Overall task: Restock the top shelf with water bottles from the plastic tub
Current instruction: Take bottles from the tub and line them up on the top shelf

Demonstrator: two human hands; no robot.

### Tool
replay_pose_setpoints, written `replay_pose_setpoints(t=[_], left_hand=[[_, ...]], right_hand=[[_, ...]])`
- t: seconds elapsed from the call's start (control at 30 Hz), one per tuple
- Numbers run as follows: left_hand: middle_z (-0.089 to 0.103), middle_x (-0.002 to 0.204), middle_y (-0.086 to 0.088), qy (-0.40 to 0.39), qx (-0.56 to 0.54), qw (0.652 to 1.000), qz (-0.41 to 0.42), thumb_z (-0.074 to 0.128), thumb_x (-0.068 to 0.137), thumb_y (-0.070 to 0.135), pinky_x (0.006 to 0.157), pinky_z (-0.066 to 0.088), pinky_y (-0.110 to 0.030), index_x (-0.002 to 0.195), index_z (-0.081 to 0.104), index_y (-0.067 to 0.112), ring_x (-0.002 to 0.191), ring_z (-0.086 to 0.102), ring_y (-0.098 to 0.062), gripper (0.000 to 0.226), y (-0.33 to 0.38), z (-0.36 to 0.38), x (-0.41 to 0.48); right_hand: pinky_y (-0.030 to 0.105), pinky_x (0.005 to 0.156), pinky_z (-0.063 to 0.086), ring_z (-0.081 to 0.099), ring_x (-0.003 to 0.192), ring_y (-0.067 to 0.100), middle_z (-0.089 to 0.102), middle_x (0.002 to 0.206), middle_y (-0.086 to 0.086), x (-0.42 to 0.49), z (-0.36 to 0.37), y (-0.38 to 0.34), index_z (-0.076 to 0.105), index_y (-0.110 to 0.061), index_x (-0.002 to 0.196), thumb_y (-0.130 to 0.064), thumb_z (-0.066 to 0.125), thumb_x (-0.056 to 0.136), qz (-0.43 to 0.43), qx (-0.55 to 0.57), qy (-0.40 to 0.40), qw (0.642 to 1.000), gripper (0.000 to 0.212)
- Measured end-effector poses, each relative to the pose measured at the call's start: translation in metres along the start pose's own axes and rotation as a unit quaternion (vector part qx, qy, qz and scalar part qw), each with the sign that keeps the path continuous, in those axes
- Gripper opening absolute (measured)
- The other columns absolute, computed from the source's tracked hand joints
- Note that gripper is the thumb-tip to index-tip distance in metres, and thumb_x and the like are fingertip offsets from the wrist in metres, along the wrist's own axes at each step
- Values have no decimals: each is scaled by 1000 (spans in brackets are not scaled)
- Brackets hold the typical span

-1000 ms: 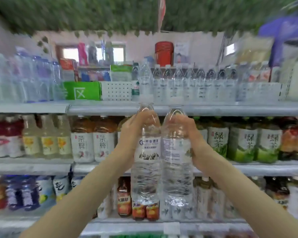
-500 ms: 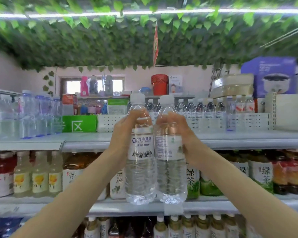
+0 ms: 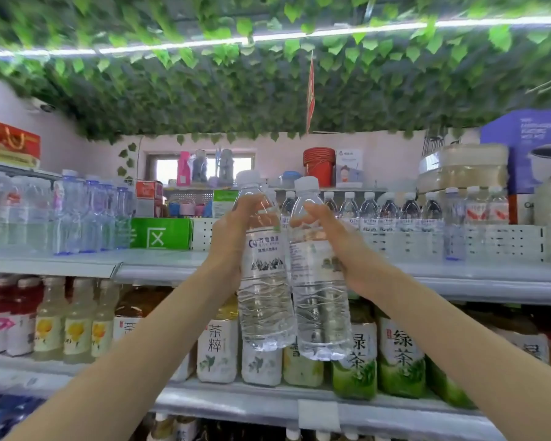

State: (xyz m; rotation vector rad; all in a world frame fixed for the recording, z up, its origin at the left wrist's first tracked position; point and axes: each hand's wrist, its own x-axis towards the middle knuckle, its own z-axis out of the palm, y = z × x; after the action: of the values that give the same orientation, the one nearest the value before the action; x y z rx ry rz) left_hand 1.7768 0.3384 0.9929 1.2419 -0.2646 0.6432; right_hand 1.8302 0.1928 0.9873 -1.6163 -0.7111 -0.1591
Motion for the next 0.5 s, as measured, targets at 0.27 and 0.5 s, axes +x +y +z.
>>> replay_pose_setpoints(t=[0.27,0.5], left_hand=[[61,57,6,92,-140,985,43,63,80,29,63,48,-29,63,58,21,53,54,-13,19,-14,-18,61],[63,60,11,98,-143,981,92,68,71,35,63,48,-28,42,64,28,51,56,-7,31,-24,-33,131]], right_hand=[[27,67,42,50,91,16,56,109,-2,55,-29,21,60,-19,102,-58,52,84,31,74,110,991,44],[41,92,50,52,91,15,58,101,-2,166,-29,21,54,-5,120,-55,58,84,-32,117,300,946,62]])
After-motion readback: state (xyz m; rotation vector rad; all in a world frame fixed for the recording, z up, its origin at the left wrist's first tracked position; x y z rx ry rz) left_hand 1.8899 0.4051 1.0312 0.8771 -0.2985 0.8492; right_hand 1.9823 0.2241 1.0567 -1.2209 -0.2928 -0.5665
